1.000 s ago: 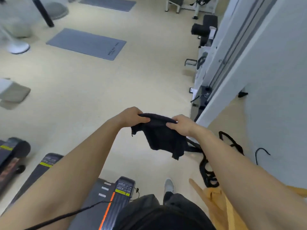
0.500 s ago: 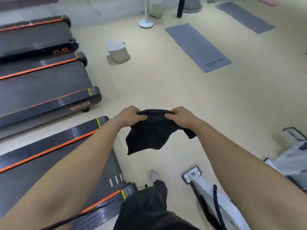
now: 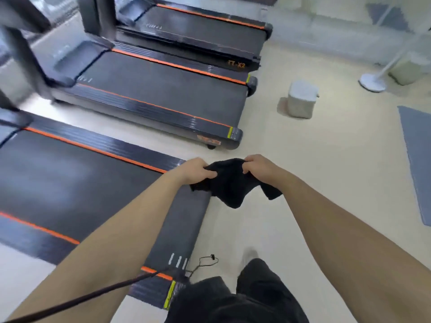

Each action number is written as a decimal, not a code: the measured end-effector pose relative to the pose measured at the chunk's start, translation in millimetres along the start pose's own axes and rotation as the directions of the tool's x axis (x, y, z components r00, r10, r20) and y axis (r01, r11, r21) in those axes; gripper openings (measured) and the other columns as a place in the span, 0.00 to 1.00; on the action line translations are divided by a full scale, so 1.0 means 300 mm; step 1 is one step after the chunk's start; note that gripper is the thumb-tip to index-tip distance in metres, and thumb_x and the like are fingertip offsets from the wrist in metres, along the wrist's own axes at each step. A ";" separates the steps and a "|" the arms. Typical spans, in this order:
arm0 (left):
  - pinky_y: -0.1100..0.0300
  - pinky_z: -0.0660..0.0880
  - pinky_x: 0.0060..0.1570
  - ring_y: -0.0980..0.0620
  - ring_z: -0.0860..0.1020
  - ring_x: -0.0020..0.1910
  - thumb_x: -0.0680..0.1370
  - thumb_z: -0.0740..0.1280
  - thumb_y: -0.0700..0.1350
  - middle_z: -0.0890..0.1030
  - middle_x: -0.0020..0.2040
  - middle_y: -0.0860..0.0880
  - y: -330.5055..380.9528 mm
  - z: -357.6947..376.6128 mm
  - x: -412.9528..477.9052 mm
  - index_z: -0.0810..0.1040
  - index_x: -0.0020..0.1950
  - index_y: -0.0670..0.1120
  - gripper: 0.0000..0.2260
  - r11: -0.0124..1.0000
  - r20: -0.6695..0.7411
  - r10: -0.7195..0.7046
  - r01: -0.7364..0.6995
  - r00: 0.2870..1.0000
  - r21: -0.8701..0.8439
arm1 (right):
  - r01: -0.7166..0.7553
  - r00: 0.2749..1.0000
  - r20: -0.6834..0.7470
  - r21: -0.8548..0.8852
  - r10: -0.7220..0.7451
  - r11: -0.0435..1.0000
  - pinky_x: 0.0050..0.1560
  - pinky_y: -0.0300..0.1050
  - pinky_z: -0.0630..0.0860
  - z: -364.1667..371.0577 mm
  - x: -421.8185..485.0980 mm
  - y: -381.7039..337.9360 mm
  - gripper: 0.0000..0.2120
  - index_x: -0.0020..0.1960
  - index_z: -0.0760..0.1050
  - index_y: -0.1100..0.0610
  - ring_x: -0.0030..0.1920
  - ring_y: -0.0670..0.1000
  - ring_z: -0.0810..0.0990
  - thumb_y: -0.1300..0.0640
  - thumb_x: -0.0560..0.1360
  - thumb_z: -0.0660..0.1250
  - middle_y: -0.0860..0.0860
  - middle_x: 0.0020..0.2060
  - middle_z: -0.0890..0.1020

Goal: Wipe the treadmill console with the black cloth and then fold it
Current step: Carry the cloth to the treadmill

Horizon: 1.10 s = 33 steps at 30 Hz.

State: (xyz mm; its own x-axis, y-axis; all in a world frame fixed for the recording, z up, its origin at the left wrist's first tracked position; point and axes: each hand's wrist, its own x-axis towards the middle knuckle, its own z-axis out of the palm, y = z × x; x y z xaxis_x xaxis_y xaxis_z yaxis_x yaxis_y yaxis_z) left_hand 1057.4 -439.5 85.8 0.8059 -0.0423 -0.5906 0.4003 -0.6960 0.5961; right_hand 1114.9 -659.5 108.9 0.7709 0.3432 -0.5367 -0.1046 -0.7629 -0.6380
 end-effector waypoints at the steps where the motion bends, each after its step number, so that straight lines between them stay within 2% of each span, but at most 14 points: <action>1: 0.52 0.80 0.49 0.46 0.83 0.45 0.80 0.67 0.53 0.85 0.46 0.45 -0.042 -0.048 0.003 0.83 0.49 0.40 0.15 0.999 -0.031 -0.043 0.042 0.999 -0.026 | 0.045 0.998 0.050 -0.045 -0.043 0.998 0.41 0.49 0.62 0.007 0.067 -0.060 0.09 0.34 0.66 0.56 0.38 0.53 0.66 0.63 0.71 0.63 0.51 0.34 0.69; 3: 0.52 0.77 0.52 0.45 0.82 0.49 0.81 0.67 0.52 0.85 0.47 0.46 -0.124 -0.144 -0.002 0.84 0.47 0.44 0.13 0.990 -0.082 -0.127 0.121 0.989 -0.077 | 0.168 0.975 0.169 -0.122 -0.147 0.978 0.41 0.50 0.61 0.027 0.197 -0.187 0.13 0.32 0.63 0.56 0.39 0.54 0.64 0.66 0.70 0.62 0.51 0.34 0.67; 6: 0.55 0.75 0.52 0.50 0.81 0.48 0.81 0.66 0.50 0.84 0.44 0.53 -0.231 -0.281 -0.045 0.83 0.43 0.52 0.09 0.961 -0.162 -0.244 0.217 0.956 -0.169 | 0.359 0.898 0.336 -0.190 -0.283 0.914 0.35 0.42 0.62 0.075 0.360 -0.397 0.17 0.29 0.62 0.55 0.37 0.53 0.64 0.69 0.72 0.61 0.50 0.31 0.66; 7: 0.55 0.76 0.52 0.51 0.81 0.47 0.81 0.66 0.50 0.84 0.44 0.53 -0.263 -0.322 -0.067 0.84 0.44 0.52 0.09 0.945 -0.192 -0.290 0.248 0.938 -0.215 | 0.401 0.872 0.383 -0.204 -0.304 0.893 0.33 0.40 0.61 0.094 0.406 -0.467 0.16 0.29 0.63 0.55 0.36 0.52 0.64 0.69 0.72 0.60 0.49 0.31 0.67; 10: 0.57 0.73 0.46 0.52 0.80 0.44 0.81 0.67 0.49 0.82 0.42 0.53 -0.341 -0.428 -0.150 0.82 0.41 0.52 0.09 0.886 -0.314 -0.422 0.314 0.850 -0.340 | 0.515 0.791 0.504 -0.242 -0.347 0.822 0.35 0.44 0.62 0.164 0.519 -0.671 0.11 0.31 0.66 0.56 0.37 0.53 0.67 0.68 0.70 0.61 0.51 0.34 0.70; 13: 0.58 0.72 0.48 0.50 0.79 0.48 0.81 0.66 0.51 0.82 0.47 0.50 -0.399 -0.515 -0.249 0.82 0.50 0.48 0.08 0.824 -0.467 -0.548 0.354 0.694 -0.442 | 0.655 0.684 0.598 -0.253 -0.417 0.712 0.36 0.46 0.65 0.241 0.582 -0.875 0.06 0.36 0.71 0.57 0.37 0.52 0.70 0.62 0.72 0.64 0.52 0.37 0.74; 16: 0.60 0.71 0.40 0.49 0.78 0.45 0.82 0.66 0.50 0.80 0.43 0.50 -0.447 -0.596 -0.357 0.80 0.45 0.49 0.08 0.777 -0.581 -0.625 0.341 0.522 -0.529 | 0.765 0.583 0.636 -0.219 -0.506 0.606 0.36 0.46 0.66 0.326 0.608 -1.063 0.06 0.39 0.71 0.56 0.38 0.52 0.72 0.58 0.74 0.64 0.51 0.36 0.74; 18: 0.56 0.74 0.42 0.46 0.79 0.47 0.81 0.66 0.51 0.80 0.45 0.49 -0.493 -0.649 -0.415 0.81 0.45 0.49 0.09 0.745 -0.623 -0.667 0.341 0.409 -0.573 | 0.826 0.517 0.643 -0.204 -0.564 0.525 0.39 0.46 0.68 0.393 0.630 -1.179 0.03 0.45 0.75 0.57 0.42 0.53 0.76 0.57 0.75 0.64 0.52 0.41 0.78; 21: 0.50 0.78 0.51 0.44 0.81 0.50 0.81 0.65 0.52 0.84 0.50 0.46 -0.575 -0.730 -0.474 0.84 0.57 0.46 0.13 0.712 -0.659 -0.700 0.347 0.275 -0.610 | 0.881 0.444 0.636 -0.183 -0.631 0.436 0.47 0.46 0.72 0.504 0.664 -1.342 0.11 0.58 0.78 0.56 0.50 0.54 0.78 0.56 0.78 0.62 0.52 0.50 0.80; 23: 0.51 0.76 0.46 0.44 0.81 0.47 0.81 0.65 0.53 0.84 0.47 0.44 -0.640 -0.791 -0.500 0.84 0.55 0.44 0.14 0.695 -0.673 -0.713 0.328 0.196 -0.641 | 0.903 0.415 0.607 -0.183 -0.678 0.389 0.51 0.50 0.76 0.587 0.690 -1.447 0.13 0.61 0.78 0.54 0.53 0.56 0.79 0.54 0.80 0.61 0.53 0.54 0.81; 26: 0.53 0.73 0.42 0.44 0.80 0.45 0.80 0.65 0.54 0.82 0.43 0.45 -0.766 -0.920 -0.532 0.83 0.48 0.45 0.14 0.673 -0.685 -0.724 0.301 0.081 -0.676 | 0.917 0.396 0.562 -0.202 -0.727 0.343 0.48 0.50 0.74 0.734 0.740 -1.633 0.12 0.57 0.79 0.55 0.49 0.57 0.77 0.52 0.81 0.61 0.54 0.50 0.81; 29: 0.55 0.69 0.37 0.46 0.78 0.41 0.80 0.66 0.54 0.79 0.38 0.51 -0.926 -1.091 -0.576 0.78 0.38 0.54 0.11 0.661 -0.688 -0.726 0.270 -0.005 -0.700 | 0.932 0.362 0.570 -0.195 -0.737 0.306 0.45 0.50 0.73 0.898 0.786 -1.860 0.14 0.54 0.78 0.60 0.46 0.57 0.76 0.50 0.82 0.61 0.55 0.46 0.81; 31: 0.56 0.66 0.34 0.47 0.76 0.39 0.80 0.65 0.53 0.76 0.34 0.53 -1.022 -1.216 -0.626 0.72 0.34 0.54 0.15 0.636 -0.661 -0.750 0.246 -0.024 -0.731 | 0.937 0.345 0.612 -0.177 -0.712 0.302 0.44 0.50 0.73 0.995 0.803 -2.024 0.16 0.49 0.78 0.61 0.45 0.58 0.77 0.49 0.82 0.61 0.55 0.42 0.80; 33: 0.56 0.65 0.33 0.45 0.76 0.39 0.80 0.65 0.53 0.76 0.34 0.50 -1.088 -1.340 -0.694 0.72 0.34 0.52 0.15 0.595 -0.612 -0.791 0.231 -0.005 -0.770 | 0.930 0.345 0.686 -0.156 -0.641 0.333 0.37 0.49 0.70 1.059 0.806 -2.181 0.19 0.39 0.74 0.58 0.39 0.57 0.76 0.46 0.82 0.61 0.53 0.35 0.77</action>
State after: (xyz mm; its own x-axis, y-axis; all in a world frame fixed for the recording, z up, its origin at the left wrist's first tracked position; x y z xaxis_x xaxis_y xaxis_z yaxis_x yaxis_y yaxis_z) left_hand 934.3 84.7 232.7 -0.0530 0.9894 -0.1355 0.7602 0.1280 0.6370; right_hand 1170.0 96.8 221.1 -0.0980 0.9831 -0.1545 0.7803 -0.0205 -0.6251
